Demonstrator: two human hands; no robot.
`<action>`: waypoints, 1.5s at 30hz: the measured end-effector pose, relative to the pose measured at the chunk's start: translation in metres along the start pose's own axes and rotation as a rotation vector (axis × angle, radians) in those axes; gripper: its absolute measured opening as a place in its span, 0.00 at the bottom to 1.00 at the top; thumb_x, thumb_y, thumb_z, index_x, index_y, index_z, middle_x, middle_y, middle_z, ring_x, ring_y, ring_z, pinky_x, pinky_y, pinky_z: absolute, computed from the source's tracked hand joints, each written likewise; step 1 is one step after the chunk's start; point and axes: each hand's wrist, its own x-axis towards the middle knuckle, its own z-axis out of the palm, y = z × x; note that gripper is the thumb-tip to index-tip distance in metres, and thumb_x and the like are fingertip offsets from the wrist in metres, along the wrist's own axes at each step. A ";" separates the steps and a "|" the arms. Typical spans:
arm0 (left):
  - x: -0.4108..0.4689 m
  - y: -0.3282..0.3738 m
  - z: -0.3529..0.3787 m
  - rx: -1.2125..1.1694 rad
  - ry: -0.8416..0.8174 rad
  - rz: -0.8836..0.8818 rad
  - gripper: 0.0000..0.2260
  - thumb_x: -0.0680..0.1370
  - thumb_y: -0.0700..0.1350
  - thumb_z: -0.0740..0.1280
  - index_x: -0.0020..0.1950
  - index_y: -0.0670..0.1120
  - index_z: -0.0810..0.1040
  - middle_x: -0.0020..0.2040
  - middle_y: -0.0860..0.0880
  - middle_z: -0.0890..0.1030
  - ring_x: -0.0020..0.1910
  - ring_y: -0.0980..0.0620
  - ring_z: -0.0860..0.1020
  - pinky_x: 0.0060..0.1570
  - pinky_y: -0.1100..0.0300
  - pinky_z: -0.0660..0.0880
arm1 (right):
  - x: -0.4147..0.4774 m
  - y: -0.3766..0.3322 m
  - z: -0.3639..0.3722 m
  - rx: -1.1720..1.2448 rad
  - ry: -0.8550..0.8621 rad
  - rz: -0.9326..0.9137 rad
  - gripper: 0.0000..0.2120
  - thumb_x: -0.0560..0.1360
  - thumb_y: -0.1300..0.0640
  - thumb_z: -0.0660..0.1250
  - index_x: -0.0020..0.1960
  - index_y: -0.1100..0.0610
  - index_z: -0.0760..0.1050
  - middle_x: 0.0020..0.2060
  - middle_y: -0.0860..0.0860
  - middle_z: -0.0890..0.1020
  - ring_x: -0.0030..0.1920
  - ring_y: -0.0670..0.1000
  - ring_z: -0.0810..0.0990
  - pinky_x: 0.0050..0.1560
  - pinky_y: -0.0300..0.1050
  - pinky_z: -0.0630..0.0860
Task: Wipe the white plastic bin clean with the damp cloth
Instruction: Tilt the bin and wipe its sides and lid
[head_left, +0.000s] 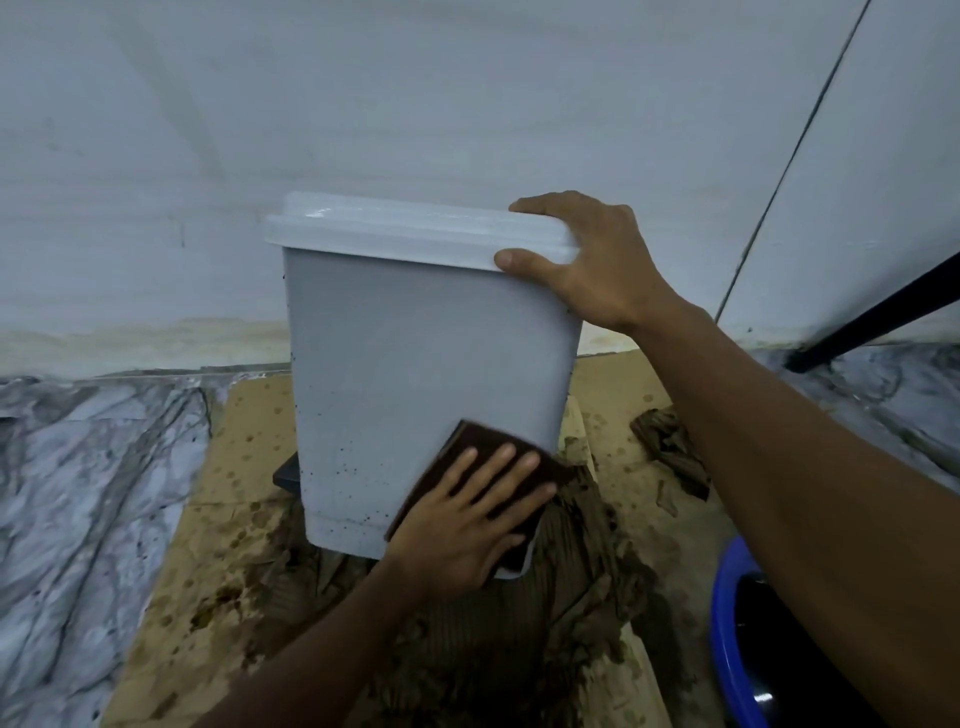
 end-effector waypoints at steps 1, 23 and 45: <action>-0.010 -0.002 0.002 0.002 -0.007 0.015 0.28 0.84 0.56 0.54 0.83 0.52 0.52 0.84 0.45 0.47 0.83 0.44 0.45 0.80 0.45 0.40 | 0.000 -0.001 0.001 -0.001 0.002 0.000 0.22 0.71 0.39 0.72 0.61 0.47 0.79 0.58 0.43 0.81 0.60 0.46 0.77 0.66 0.55 0.68; 0.009 -0.022 0.001 -0.054 0.154 -0.395 0.30 0.84 0.60 0.53 0.84 0.51 0.50 0.83 0.41 0.44 0.82 0.40 0.48 0.79 0.42 0.43 | 0.000 -0.006 0.002 0.012 0.006 0.052 0.22 0.70 0.38 0.72 0.61 0.45 0.78 0.58 0.41 0.80 0.61 0.45 0.76 0.68 0.53 0.67; 0.031 -0.028 -0.011 -0.274 0.459 -1.289 0.31 0.85 0.58 0.54 0.83 0.44 0.52 0.83 0.40 0.48 0.83 0.42 0.46 0.79 0.40 0.47 | -0.003 -0.005 0.002 0.021 0.001 0.011 0.25 0.70 0.35 0.71 0.62 0.45 0.78 0.61 0.43 0.79 0.64 0.48 0.75 0.68 0.58 0.67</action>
